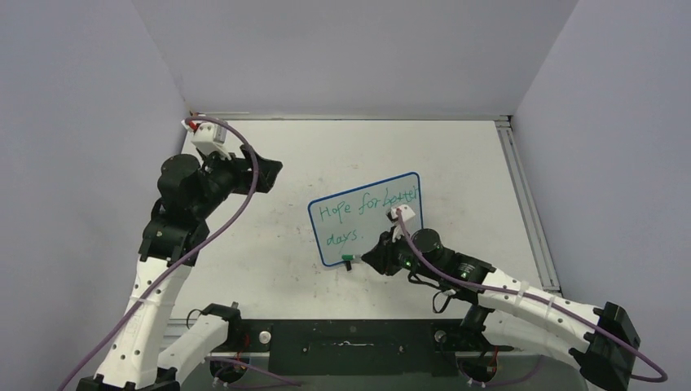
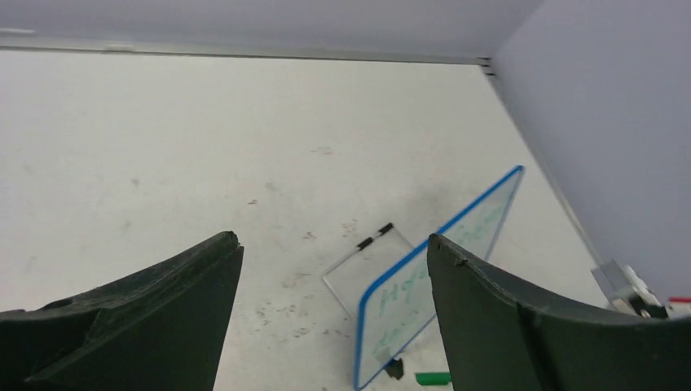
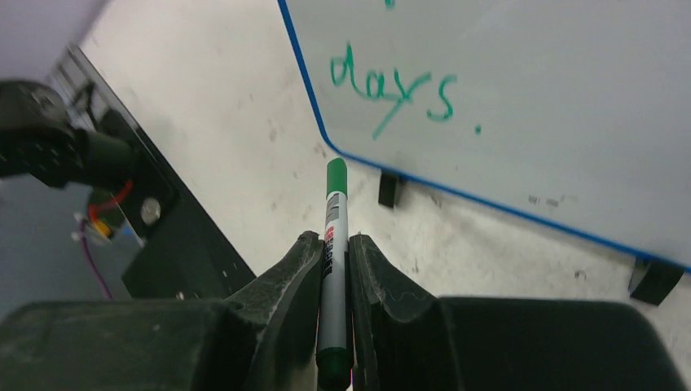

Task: Write a sentence on the whiteboard
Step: Place the whiteboard marker at the center of the board.

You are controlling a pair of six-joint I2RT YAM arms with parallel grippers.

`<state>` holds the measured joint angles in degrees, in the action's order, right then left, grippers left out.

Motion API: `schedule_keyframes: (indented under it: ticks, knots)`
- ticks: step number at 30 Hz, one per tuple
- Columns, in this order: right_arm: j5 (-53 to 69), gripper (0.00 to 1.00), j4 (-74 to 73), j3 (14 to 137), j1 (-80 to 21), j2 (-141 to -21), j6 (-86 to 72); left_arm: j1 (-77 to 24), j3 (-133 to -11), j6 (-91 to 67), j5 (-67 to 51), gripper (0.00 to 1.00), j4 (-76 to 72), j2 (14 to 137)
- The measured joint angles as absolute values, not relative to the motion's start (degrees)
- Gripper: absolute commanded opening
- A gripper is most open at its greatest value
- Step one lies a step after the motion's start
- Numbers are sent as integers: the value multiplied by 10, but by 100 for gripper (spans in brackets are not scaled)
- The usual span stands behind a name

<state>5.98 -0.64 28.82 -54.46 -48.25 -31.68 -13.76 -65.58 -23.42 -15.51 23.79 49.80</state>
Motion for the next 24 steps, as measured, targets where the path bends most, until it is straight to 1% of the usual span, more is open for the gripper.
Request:
schedule_keyframes:
  ticks: [4,5,7,8,10,12,16,17,18,19,20,23,24]
  knots:
    - [100,7,-87,288,-545,-527,-305,-134,-615,-187,-51,83,240,499]
    - [103,10,-98,288,-545,-539,-304,-134,-595,-179,-28,83,236,492]
    - [102,20,-114,288,-545,-561,-304,-133,-547,-167,13,83,229,473]
    - [97,23,-119,288,-544,-570,-305,-133,-526,-163,28,83,225,465]
    - [81,38,-126,288,-544,-587,-306,-133,-487,-158,53,83,218,452]
    - [56,58,-135,288,-544,-599,-309,-131,-454,-154,73,84,209,443]
    - [-9,85,-159,294,-543,-610,-310,-130,-433,-144,103,85,207,441]
    - [-27,93,-165,298,-543,-609,-311,-130,-433,-142,108,86,204,440]
    - [-44,98,-169,303,-543,-609,-312,-130,-433,-140,115,87,201,439]
    - [-63,93,-173,309,-543,-607,-311,-130,-433,-138,121,89,198,437]
    - [-81,90,-176,315,-543,-604,-309,-130,-433,-137,128,92,197,435]
    - [-142,90,-183,337,-539,-583,-294,-130,-433,-132,148,97,194,428]
    - [-165,90,-183,346,-536,-573,-287,-130,-433,-132,155,97,194,425]
